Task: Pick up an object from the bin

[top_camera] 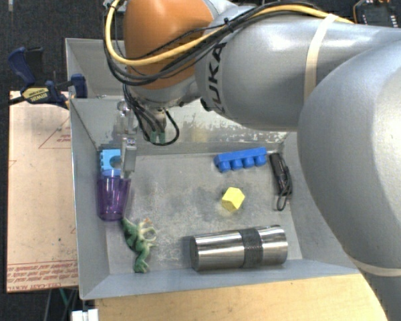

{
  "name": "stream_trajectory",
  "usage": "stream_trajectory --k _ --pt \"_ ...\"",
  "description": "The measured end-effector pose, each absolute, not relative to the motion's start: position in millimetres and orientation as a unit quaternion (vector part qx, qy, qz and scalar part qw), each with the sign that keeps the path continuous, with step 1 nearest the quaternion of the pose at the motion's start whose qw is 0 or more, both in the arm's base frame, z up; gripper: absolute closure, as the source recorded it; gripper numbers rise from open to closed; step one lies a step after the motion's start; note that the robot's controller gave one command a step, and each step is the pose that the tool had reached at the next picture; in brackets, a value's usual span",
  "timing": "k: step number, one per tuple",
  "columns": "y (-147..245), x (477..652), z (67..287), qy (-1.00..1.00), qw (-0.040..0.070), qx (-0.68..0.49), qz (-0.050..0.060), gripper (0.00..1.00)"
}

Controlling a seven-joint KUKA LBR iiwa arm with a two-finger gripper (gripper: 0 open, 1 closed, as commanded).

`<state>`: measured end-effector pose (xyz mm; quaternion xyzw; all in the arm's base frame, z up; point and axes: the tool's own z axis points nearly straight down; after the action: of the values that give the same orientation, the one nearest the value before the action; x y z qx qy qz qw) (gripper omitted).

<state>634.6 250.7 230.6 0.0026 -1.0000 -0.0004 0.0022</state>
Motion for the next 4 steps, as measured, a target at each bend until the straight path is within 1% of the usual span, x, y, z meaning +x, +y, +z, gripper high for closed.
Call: stream_trajectory --k 1,2,3,4 --pt "249 635.7 236 -1.0 -0.001 0.0 -0.001 0.0" --pt "249 623.7 108 -0.987 0.0 0.162 0.0 0.0" --pt "253 612.2 162 -0.972 -0.007 0.234 -0.002 0.0" --pt "254 606.2 99 -0.916 0.002 0.402 -0.002 0.0"
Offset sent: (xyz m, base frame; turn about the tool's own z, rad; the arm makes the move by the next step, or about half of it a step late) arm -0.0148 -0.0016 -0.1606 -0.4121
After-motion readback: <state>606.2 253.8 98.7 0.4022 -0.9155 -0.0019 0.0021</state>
